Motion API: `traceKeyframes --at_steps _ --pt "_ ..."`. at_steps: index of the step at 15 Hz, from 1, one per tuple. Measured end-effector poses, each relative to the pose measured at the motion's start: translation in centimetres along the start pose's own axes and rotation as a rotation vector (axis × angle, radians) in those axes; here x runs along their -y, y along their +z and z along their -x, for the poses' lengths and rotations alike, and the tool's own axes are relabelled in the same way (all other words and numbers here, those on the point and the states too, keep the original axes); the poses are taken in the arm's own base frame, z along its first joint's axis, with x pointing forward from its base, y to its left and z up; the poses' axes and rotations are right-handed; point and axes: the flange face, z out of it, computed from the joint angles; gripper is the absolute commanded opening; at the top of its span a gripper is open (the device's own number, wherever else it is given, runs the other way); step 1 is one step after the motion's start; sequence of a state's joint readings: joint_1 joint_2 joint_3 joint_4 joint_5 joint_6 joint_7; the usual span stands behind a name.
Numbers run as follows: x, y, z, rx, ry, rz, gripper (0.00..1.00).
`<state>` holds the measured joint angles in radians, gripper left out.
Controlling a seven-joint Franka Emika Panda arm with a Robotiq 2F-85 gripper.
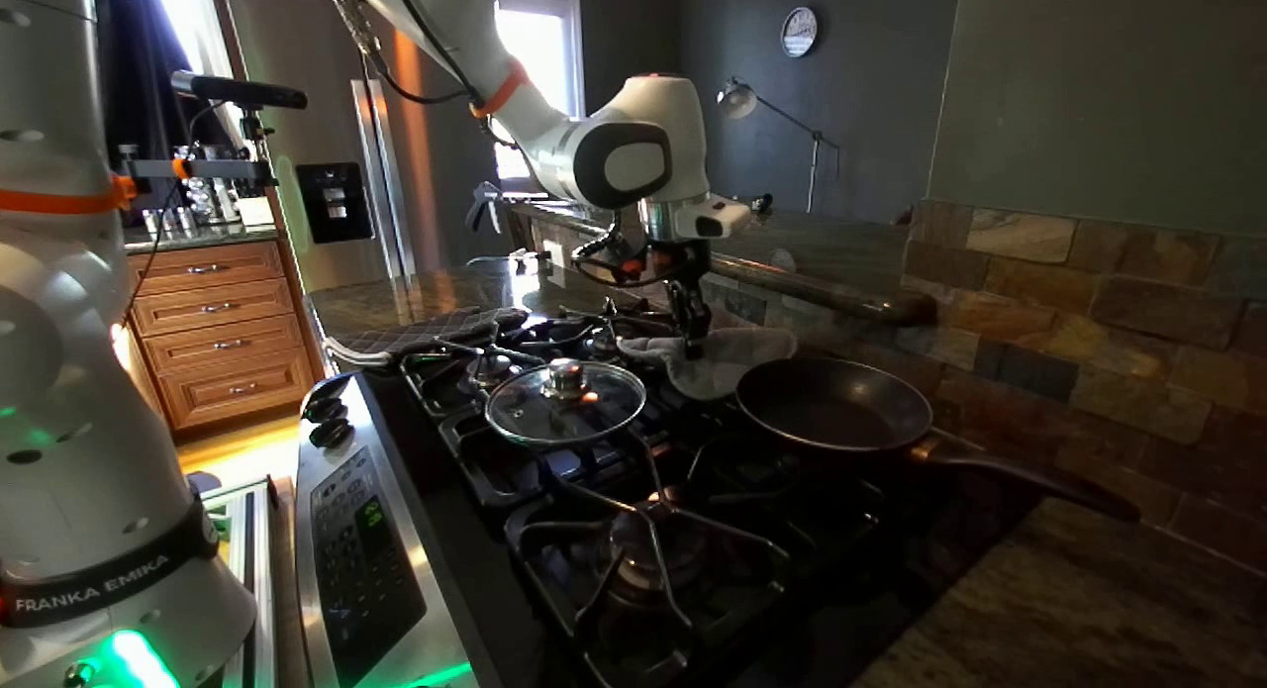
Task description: Move the pan backwards and cover it
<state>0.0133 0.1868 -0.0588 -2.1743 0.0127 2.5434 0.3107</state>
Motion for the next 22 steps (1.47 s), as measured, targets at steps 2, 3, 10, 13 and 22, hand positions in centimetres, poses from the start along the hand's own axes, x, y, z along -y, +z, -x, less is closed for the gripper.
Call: traceKeyframes --at_steps 2,3,10,13,22 --pt "0.4 -0.6 0.3 0.021 -0.009 -0.008 0.03" --pt "0.4 -1.1 0.4 0.029 -0.014 -0.008 0.03" --pt "-0.8 -7.0 3.0 0.148 -0.1 0.01 0.03" --pt "-1.4 -9.2 5.0 0.215 -0.143 0.016 0.03" --pt "-2.9 -10.9 11.0 0.274 -0.175 0.014 0.03"
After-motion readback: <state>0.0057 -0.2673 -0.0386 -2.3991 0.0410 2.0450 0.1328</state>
